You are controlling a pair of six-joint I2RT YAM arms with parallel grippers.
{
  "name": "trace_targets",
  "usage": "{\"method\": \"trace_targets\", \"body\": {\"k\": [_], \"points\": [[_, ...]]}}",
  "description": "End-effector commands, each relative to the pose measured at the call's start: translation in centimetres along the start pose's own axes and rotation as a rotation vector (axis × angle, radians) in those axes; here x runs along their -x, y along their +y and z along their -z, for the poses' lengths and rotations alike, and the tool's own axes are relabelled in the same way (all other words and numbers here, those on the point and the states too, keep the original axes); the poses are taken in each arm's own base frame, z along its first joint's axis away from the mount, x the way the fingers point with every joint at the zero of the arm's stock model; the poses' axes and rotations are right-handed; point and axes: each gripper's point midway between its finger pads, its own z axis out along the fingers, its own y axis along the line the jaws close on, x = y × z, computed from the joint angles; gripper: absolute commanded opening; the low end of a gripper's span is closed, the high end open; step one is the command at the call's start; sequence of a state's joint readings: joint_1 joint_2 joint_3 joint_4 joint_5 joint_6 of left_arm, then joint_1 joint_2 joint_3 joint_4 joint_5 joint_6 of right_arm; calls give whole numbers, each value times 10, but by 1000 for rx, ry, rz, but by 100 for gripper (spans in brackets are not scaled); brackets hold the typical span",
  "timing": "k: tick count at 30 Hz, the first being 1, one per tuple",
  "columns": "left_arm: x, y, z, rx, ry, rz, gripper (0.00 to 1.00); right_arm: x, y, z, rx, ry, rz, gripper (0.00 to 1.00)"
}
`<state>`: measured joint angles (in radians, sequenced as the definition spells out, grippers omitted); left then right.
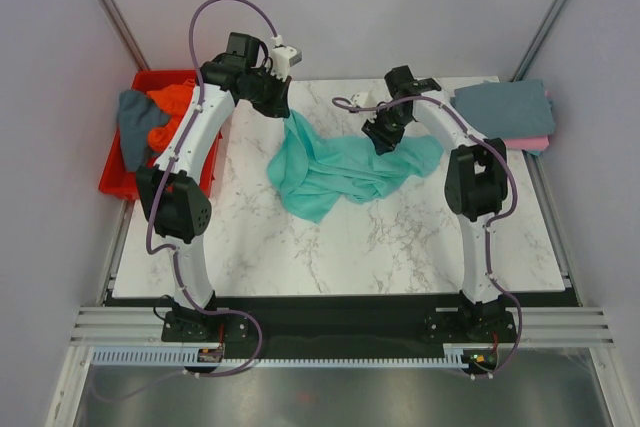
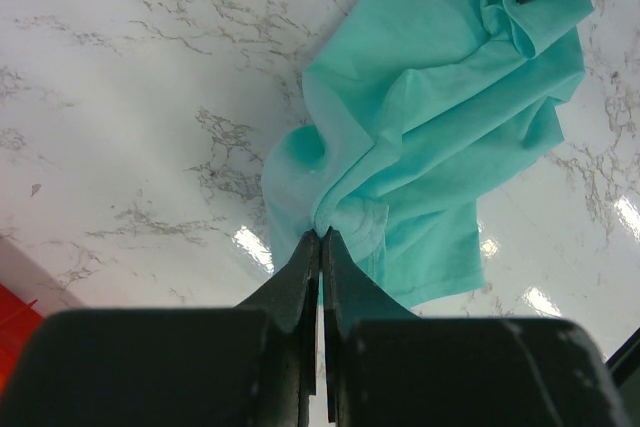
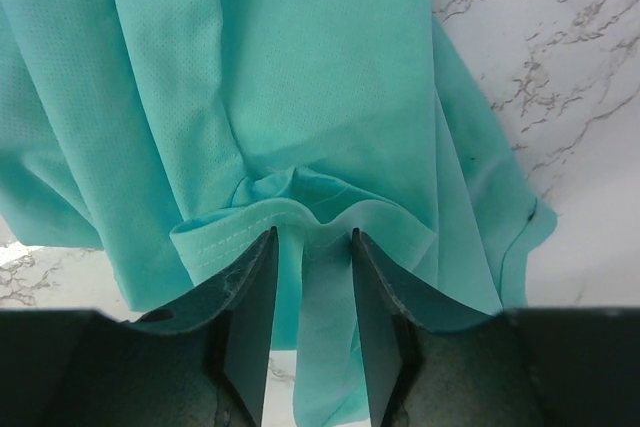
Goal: Fold and stack the t-shirts
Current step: Flatten the tshirt out
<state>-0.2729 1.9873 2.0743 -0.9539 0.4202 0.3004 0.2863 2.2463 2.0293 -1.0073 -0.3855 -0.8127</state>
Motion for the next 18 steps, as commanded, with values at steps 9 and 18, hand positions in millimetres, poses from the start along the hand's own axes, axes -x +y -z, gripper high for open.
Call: {"method": "trace_targets", "body": {"k": [9,18], "points": [[12,-7,9,5,-41,-15,3,17,-7,7,-31,-29,29,34],[16,-10,6,-8,-50,-19,3,25,-11,21,-68,-42,45,26]]}}
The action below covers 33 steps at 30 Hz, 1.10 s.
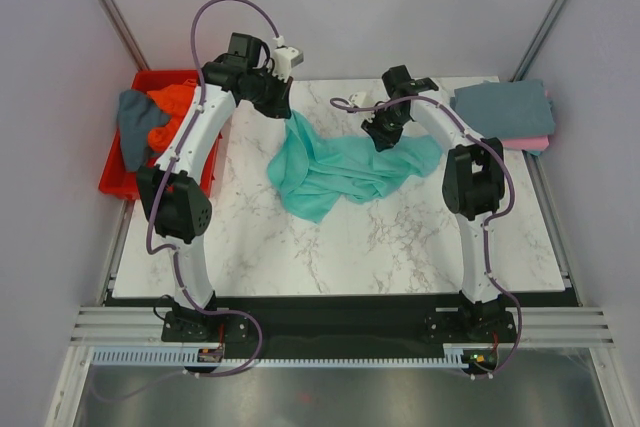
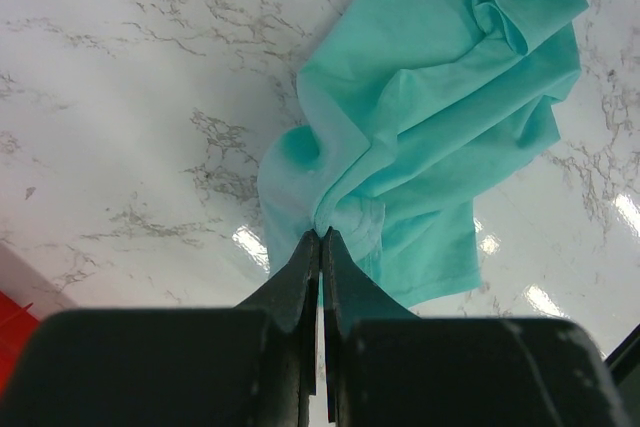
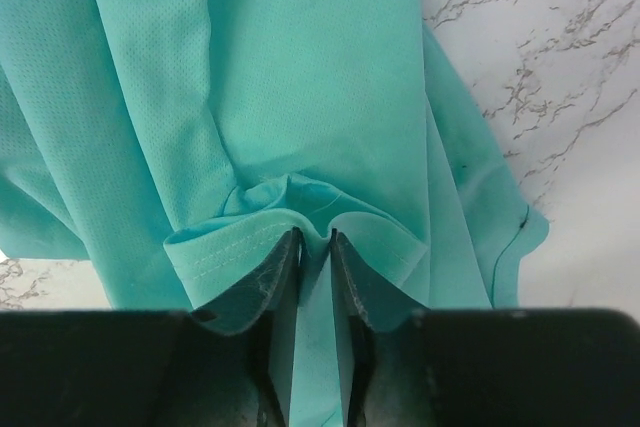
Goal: Fold and stack the t-shirts
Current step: Flatten the tshirt out
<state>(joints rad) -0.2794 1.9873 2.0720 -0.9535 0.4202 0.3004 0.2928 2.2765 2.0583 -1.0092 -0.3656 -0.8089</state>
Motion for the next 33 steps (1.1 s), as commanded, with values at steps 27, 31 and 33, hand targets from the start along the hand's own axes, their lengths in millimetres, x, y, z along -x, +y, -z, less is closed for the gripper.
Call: {"method": "trace_targets", "body": {"k": [27,31,33], "points": [[82,-9,163,341,-344,-135,2,71,-26,329,-914,-496,-222,0],[93,-18,212,424,-445,-156,2,62,-6,370,-992,-570,-247,0],[93,-34,236,412,-488,-218,2,62,15,405,-1032,-644,-239,0]]}}
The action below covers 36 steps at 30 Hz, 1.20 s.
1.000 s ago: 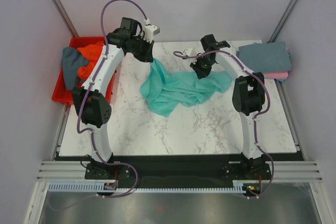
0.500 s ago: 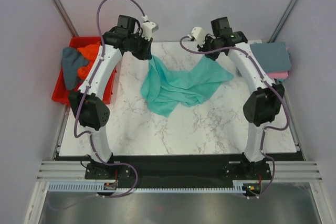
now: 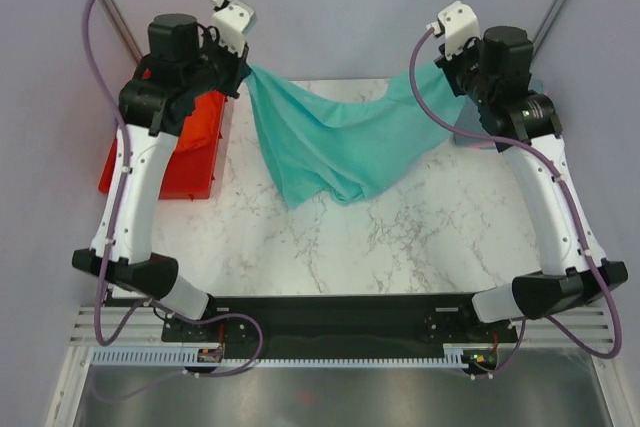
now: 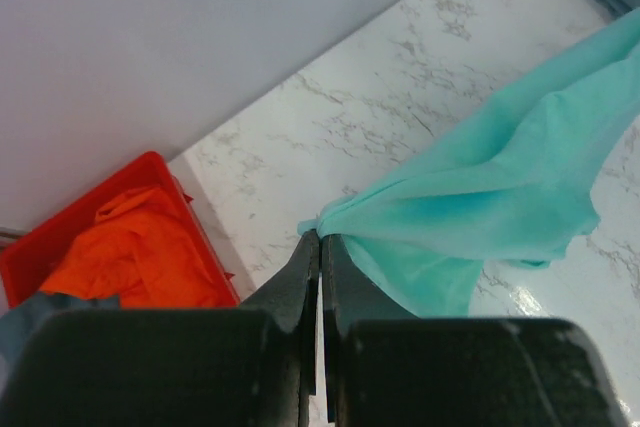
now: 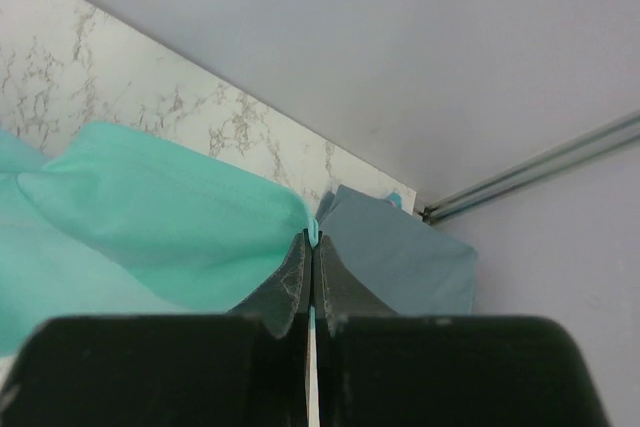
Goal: Fold and stack the t-shirts
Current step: Flatten the tshirt out
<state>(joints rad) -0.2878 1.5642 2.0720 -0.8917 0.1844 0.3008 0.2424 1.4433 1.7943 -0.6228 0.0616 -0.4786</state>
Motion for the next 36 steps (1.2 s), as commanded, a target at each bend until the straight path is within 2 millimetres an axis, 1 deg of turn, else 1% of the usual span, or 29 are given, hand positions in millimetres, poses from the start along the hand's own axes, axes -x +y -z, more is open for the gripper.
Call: {"method": "trace_targets", "body": {"k": [1,2,4,5,7,8,9,10,12,13,15,16,18,19,21,23,24,25,26,27,28,29,30,31,32,33,34,35,36], "points": [[30,7,38,60,-119,-78,2,30,-27,38,-114,-115,-85,0],[31,-7,51,1,-151,-110,2,40,-32,56,-125,-155,-95,0],[31,-20,65,-58,-187,-183,2,48,-34,72,-132,-194,-130,0],[28,-33,79,-108,-216,-223,2,55,-40,90,-157,-229,-153,0],[29,-44,95,-137,-257,-262,2,59,-45,106,-175,-258,-182,0],[25,-50,97,-160,-266,-277,2,64,-51,125,-200,-291,-199,0],[30,-53,118,-149,-311,-313,2,67,-54,136,-214,-312,-208,0],[29,-56,124,-156,-326,-328,2,72,-58,154,-234,-347,-220,0],[37,-59,144,-139,-376,-356,2,81,-63,177,-248,-397,-240,0],[42,-63,161,-134,-414,-375,2,85,-66,189,-256,-422,-248,0],[47,-65,176,-126,-447,-393,2,94,-71,223,-273,-488,-272,0],[53,-68,192,-117,-483,-400,2,96,-72,233,-273,-506,-276,0],[58,-72,207,-120,-515,-411,2,102,-72,260,-267,-550,-273,0],[60,-73,217,-110,-532,-417,2,102,-73,266,-273,-558,-275,0],[57,-70,220,-87,-518,-437,2,98,-79,282,-312,-558,-285,0],[41,-66,210,-83,-439,-420,2,93,-80,283,-320,-532,-286,0],[33,-65,202,-89,-401,-404,2,92,-77,279,-306,-521,-271,0],[14,-67,187,-121,-331,-382,2,89,-74,273,-293,-506,-260,0],[2,-68,172,-147,-279,-386,2,87,-71,265,-280,-494,-251,0],[-19,-72,152,-187,-214,-364,2,75,-63,244,-262,-447,-245,0],[-30,-74,141,-208,-183,-354,2,70,-62,229,-262,-419,-253,0],[-42,-73,122,-230,-136,-341,2,67,-60,213,-261,-408,-259,0],[-53,-74,110,-247,-100,-327,2,67,-60,203,-263,-402,-261,0],[-69,-75,94,-267,-52,-310,2,65,-58,181,-252,-370,-257,0],[-75,-72,80,-262,-33,-297,2,64,-57,165,-250,-361,-249,0],[-87,-72,62,-275,6,-286,2,60,-54,149,-244,-341,-239,0],[-107,-71,46,-282,58,-277,2,54,-50,122,-232,-304,-229,0],[-107,-65,33,-264,41,-297,2,57,-50,107,-235,-317,-217,0],[-117,-62,16,-262,68,-291,2,55,-49,91,-235,-307,-214,0]]}}
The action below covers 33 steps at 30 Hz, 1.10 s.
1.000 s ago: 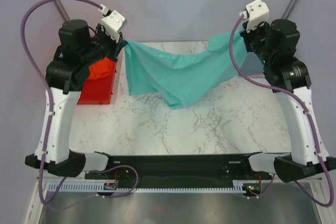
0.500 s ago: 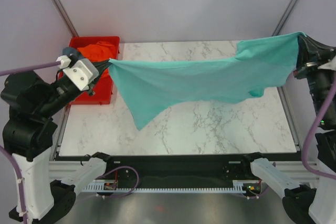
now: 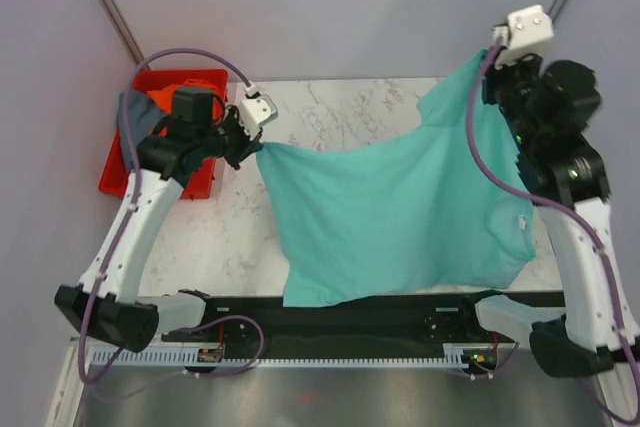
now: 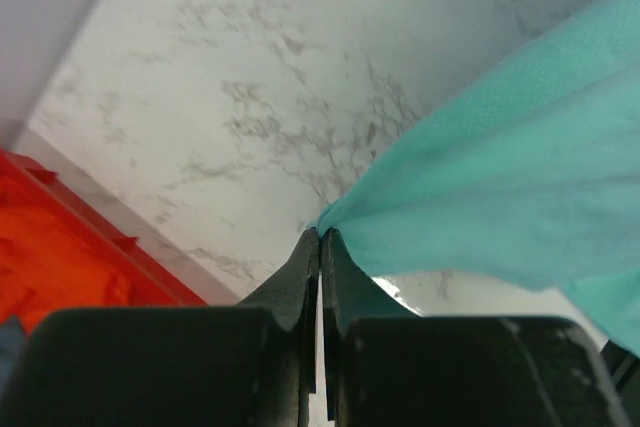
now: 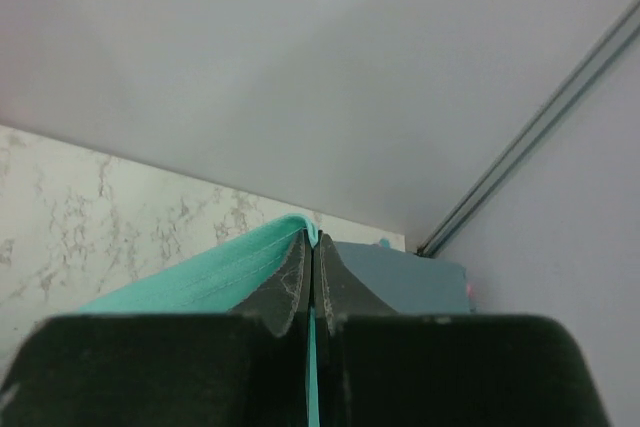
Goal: Fold and stack the t-shirts
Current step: Flatten the tshirt out
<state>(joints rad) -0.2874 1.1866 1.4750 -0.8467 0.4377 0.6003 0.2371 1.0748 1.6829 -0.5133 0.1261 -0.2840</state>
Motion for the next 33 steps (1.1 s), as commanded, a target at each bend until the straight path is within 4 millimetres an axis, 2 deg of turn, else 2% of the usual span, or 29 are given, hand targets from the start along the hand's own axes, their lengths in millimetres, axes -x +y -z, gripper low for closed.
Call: {"method": "trace_targets", "body": {"k": [1,3,4,5,6,7,9,11,12,14,15,17,18,20,21,23,24,26,27,29,31,33], "points": [[-28,24,-34,52,64,-37,2,-27,9,-72,-29,21,23,0],[-22,41,-47,88,44,-48,2,-29,9,-96,-37,24,36,0],[-25,49,-57,97,57,-27,2,-45,16,-119,-27,55,47,0],[-22,53,-60,102,55,-17,2,-37,10,-126,-41,38,48,0],[-8,62,-57,125,30,-15,2,-38,11,-134,-31,36,56,0],[-5,65,-59,135,28,29,2,-42,10,-144,-33,39,63,0],[14,72,-48,169,-17,60,2,-37,4,-146,-46,19,58,0],[34,71,-30,197,-76,116,2,-36,-3,-141,-60,15,50,0],[47,71,-19,204,-114,126,2,-27,-6,-132,-66,-5,30,0],[68,63,4,205,-181,158,2,-29,-5,-119,-53,1,6,0],[80,60,15,201,-215,156,2,-17,-3,-104,-30,-26,-21,0],[85,51,30,184,-218,180,2,-16,0,-88,-14,-18,-59,0],[93,47,40,175,-232,176,2,-4,-3,-71,-16,-46,-76,0],[95,36,56,162,-223,193,2,-5,1,-53,4,-35,-105,0],[100,31,66,161,-243,187,2,9,-4,-31,-2,-69,-110,0],[103,22,81,156,-263,173,2,7,-1,-11,18,-60,-123,0],[108,11,97,151,-295,147,2,19,-4,12,18,-96,-124,0],[108,2,112,153,-309,121,2,25,-5,36,31,-100,-126,0],[111,-5,126,159,-333,98,2,29,-7,54,27,-106,-125,0],[114,-9,142,183,-353,71,2,50,-15,80,18,-156,-115,0],[119,-14,159,208,-384,47,2,67,-21,100,9,-187,-113,0],[127,-14,176,242,-414,30,2,79,-25,110,4,-205,-107,0]]}}
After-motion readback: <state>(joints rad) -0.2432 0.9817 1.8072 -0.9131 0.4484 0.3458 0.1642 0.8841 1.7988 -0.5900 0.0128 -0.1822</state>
